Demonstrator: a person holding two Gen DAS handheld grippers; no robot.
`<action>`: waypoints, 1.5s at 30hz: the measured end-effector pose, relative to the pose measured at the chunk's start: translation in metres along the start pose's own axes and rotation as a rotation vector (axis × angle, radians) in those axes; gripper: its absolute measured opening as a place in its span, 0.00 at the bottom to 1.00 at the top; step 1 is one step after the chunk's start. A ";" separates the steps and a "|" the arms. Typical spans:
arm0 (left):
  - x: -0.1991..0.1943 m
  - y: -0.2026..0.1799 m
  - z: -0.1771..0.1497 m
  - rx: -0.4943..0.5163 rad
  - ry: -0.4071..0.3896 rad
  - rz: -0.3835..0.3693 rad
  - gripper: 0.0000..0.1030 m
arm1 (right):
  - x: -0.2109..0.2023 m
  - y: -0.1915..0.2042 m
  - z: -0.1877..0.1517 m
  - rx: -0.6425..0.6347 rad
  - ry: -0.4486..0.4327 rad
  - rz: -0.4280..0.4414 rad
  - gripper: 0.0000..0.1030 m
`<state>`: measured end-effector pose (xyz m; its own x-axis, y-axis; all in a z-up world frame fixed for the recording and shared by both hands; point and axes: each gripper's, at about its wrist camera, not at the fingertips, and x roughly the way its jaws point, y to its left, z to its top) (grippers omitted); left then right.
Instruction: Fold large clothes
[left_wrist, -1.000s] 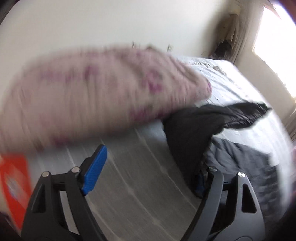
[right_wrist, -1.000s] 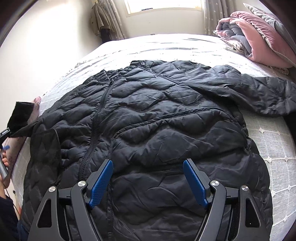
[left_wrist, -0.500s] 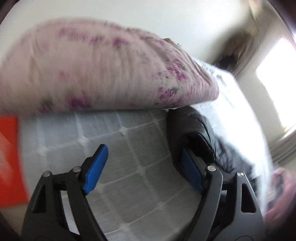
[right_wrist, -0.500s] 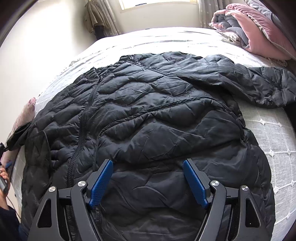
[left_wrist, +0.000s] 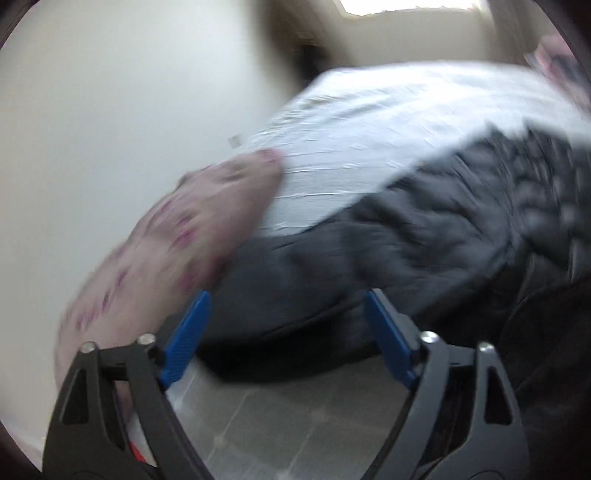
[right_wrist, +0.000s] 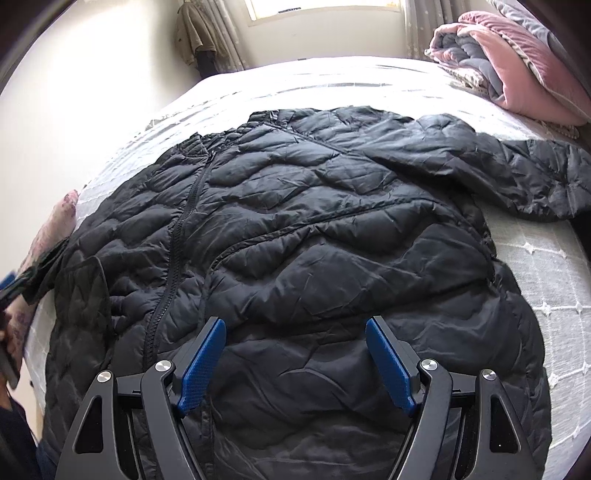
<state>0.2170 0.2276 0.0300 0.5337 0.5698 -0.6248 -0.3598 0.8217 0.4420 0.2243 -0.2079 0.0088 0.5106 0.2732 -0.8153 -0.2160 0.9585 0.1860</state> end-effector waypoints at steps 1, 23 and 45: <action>0.010 -0.009 0.006 0.017 0.026 0.011 0.87 | -0.001 0.000 0.000 -0.002 -0.006 -0.002 0.77; -0.024 0.280 -0.151 -1.221 -0.002 0.057 0.47 | -0.022 -0.061 0.013 0.222 -0.068 0.061 0.77; 0.024 -0.032 -0.039 -0.492 0.309 -0.720 0.78 | -0.023 -0.090 0.012 0.333 -0.087 0.118 0.77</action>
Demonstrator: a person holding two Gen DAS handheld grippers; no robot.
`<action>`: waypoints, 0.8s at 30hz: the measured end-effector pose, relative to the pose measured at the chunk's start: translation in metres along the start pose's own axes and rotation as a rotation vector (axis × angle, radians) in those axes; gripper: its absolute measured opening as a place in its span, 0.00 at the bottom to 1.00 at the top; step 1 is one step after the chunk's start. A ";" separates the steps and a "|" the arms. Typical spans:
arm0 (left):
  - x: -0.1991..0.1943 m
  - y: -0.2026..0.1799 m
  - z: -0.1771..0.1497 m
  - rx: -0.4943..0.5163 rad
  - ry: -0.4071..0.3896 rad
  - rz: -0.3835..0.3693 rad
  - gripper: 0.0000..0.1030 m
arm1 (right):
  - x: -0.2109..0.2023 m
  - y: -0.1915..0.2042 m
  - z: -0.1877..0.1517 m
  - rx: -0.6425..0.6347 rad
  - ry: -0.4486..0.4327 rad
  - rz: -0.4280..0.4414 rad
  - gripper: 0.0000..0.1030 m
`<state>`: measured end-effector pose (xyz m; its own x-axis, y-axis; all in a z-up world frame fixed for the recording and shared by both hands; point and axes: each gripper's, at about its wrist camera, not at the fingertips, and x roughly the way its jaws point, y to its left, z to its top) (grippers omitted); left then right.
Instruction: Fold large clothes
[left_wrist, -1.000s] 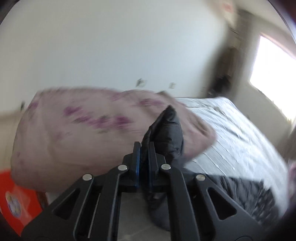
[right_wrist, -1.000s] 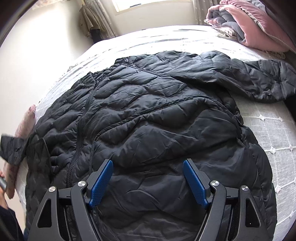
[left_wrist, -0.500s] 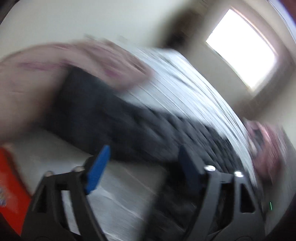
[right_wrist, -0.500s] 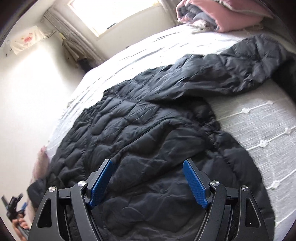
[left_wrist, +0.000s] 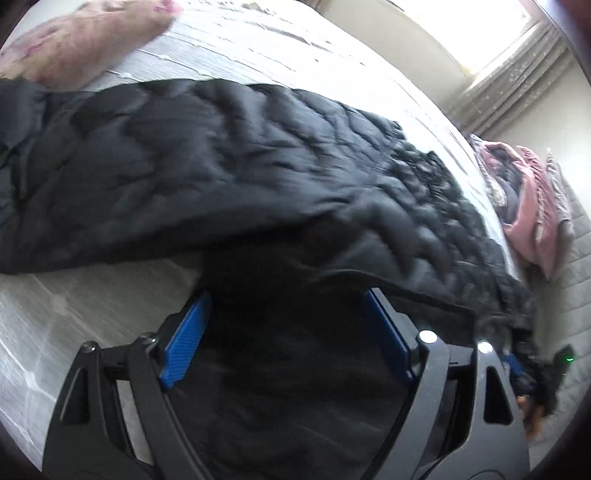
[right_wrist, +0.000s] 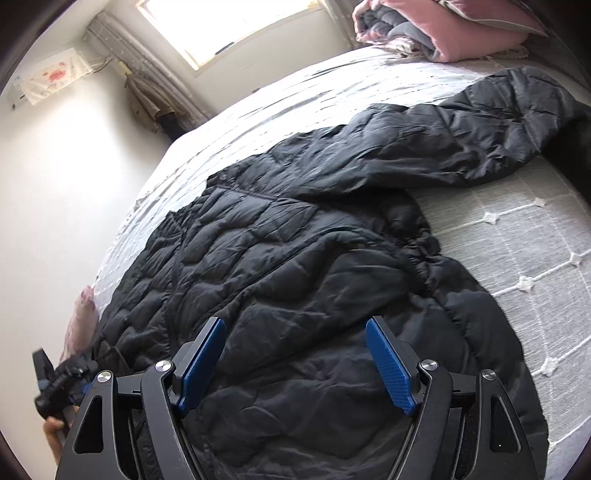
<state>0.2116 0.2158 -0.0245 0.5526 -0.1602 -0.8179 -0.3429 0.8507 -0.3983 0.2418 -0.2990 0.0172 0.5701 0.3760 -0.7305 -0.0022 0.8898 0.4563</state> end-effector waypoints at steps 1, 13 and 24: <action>-0.001 0.000 -0.002 0.019 -0.007 -0.009 0.73 | 0.000 -0.002 0.000 0.005 0.000 -0.004 0.77; -0.030 -0.014 -0.028 0.292 -0.106 0.018 0.03 | -0.006 0.012 -0.011 -0.006 -0.009 0.009 0.77; -0.077 -0.016 -0.070 0.585 -0.134 -0.137 0.02 | -0.010 0.010 -0.012 0.009 -0.015 -0.001 0.77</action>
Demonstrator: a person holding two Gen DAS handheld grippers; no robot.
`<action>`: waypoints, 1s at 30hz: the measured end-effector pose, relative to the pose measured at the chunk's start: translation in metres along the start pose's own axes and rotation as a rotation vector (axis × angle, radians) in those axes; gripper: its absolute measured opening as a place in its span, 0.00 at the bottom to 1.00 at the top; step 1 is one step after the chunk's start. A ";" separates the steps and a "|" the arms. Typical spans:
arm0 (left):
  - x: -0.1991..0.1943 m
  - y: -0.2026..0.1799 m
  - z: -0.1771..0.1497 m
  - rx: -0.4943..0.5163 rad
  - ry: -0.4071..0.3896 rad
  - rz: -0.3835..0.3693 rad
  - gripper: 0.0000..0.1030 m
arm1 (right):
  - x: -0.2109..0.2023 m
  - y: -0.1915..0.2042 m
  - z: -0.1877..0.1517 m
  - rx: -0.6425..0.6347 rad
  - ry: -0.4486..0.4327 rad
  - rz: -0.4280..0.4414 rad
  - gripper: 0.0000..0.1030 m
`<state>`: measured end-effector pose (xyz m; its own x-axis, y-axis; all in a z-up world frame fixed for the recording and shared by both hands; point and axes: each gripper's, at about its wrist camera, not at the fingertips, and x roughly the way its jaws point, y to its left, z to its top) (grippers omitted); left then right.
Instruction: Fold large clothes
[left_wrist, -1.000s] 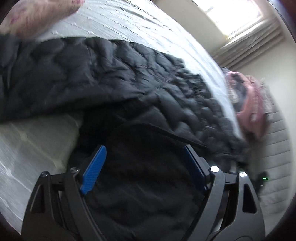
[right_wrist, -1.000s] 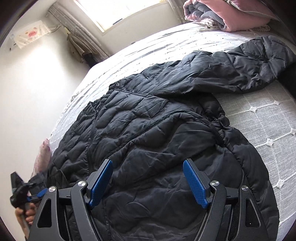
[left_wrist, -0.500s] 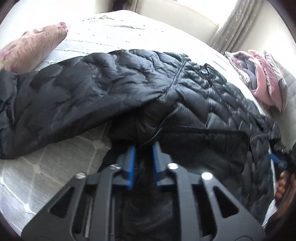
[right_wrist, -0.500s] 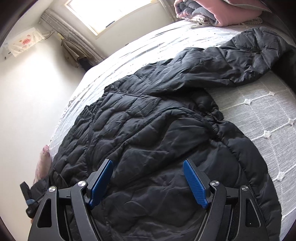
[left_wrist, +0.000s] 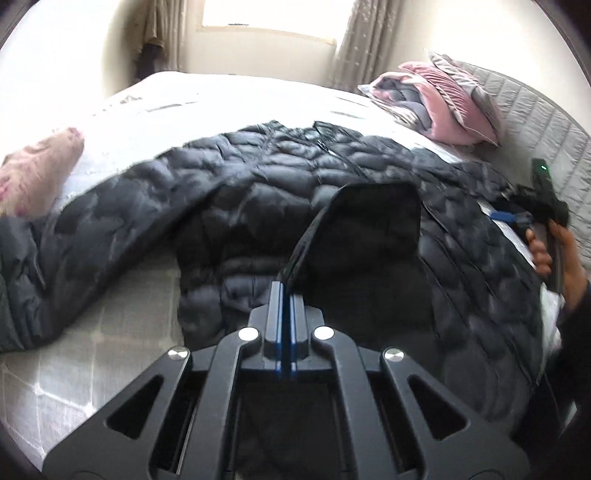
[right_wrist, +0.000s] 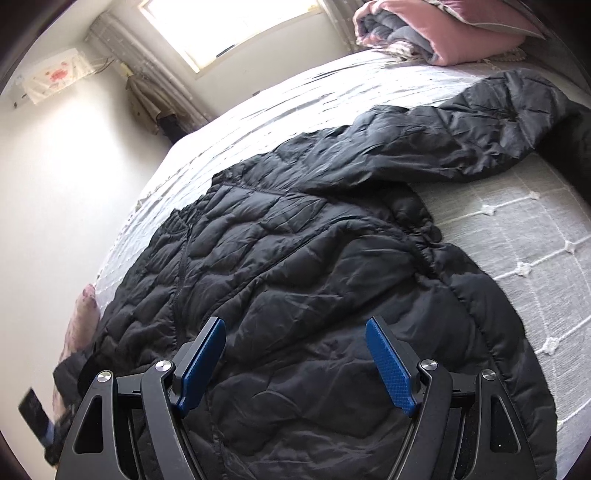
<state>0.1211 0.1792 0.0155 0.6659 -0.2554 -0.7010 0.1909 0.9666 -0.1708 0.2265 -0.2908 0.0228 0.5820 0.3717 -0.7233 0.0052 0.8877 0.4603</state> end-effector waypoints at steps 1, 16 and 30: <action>-0.004 0.001 -0.003 0.018 0.011 -0.013 0.03 | -0.001 -0.003 0.001 0.010 -0.001 0.002 0.77; -0.077 0.023 -0.008 -0.029 -0.169 -0.265 0.61 | -0.005 -0.032 0.015 0.129 -0.024 -0.022 0.77; 0.053 -0.070 0.005 -0.011 0.274 0.096 0.59 | -0.001 -0.053 0.028 0.155 -0.029 -0.057 0.77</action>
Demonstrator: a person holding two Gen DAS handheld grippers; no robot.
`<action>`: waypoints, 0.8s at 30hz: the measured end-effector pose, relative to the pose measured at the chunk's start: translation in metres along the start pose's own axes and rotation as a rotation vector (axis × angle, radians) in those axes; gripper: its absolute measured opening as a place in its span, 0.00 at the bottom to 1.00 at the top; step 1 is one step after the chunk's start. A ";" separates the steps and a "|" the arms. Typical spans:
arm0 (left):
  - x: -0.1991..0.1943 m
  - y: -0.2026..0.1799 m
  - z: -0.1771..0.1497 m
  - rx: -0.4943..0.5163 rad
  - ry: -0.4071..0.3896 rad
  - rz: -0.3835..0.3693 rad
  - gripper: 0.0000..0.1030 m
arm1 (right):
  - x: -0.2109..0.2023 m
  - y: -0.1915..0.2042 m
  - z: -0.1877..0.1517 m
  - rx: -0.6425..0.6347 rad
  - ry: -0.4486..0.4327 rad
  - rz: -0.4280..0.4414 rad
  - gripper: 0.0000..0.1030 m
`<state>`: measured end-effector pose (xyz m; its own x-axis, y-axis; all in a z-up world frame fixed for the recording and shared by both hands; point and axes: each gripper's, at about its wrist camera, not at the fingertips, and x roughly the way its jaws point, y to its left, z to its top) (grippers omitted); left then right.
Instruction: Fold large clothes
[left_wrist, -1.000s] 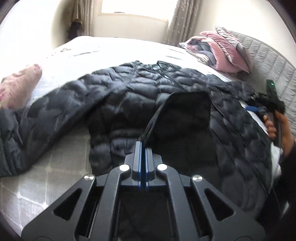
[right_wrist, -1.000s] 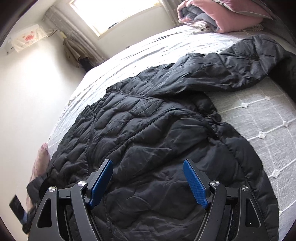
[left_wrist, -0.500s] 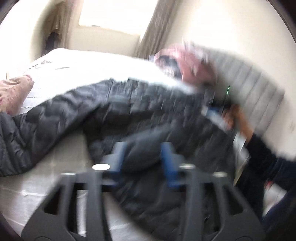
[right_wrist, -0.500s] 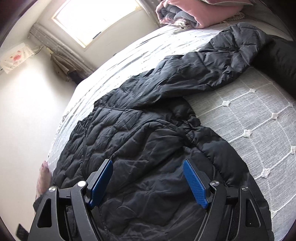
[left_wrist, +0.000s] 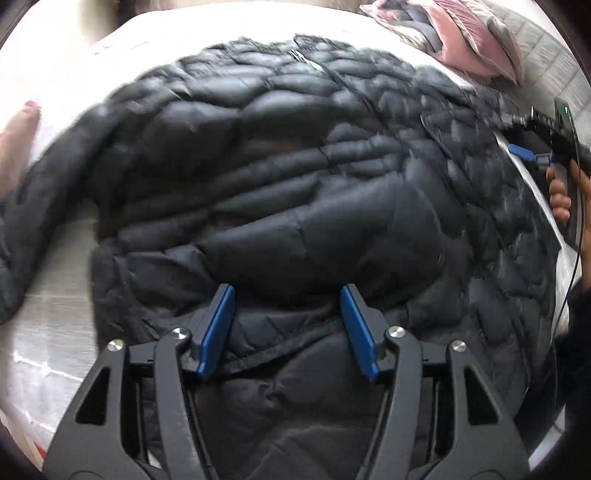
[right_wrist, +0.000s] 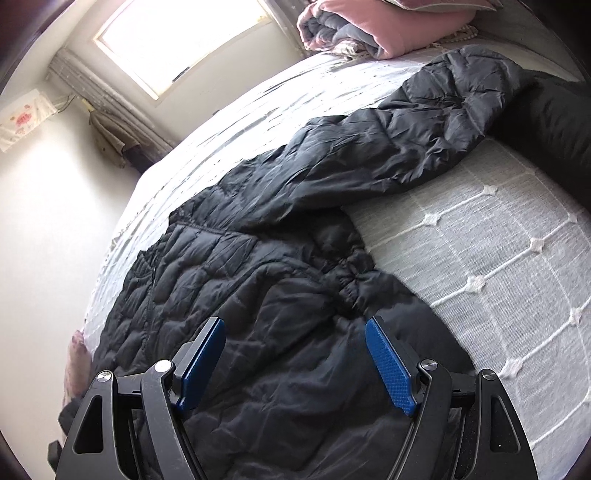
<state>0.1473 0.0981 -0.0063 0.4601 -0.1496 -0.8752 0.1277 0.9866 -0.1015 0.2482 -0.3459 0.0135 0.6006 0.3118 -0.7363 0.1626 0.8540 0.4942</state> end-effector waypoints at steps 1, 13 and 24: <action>-0.010 0.006 0.002 -0.051 -0.063 0.008 0.59 | 0.004 -0.005 0.006 0.030 0.014 0.028 0.77; -0.002 0.035 0.002 -0.232 -0.088 -0.037 0.60 | 0.054 -0.002 0.042 -0.104 0.016 0.036 0.77; 0.002 0.047 0.000 -0.267 -0.093 -0.048 0.60 | 0.029 0.037 0.004 -0.508 0.039 0.105 0.17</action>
<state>0.1543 0.1445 -0.0130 0.5392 -0.1900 -0.8204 -0.0787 0.9586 -0.2737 0.2748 -0.3071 0.0123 0.5622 0.4140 -0.7159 -0.3035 0.9085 0.2871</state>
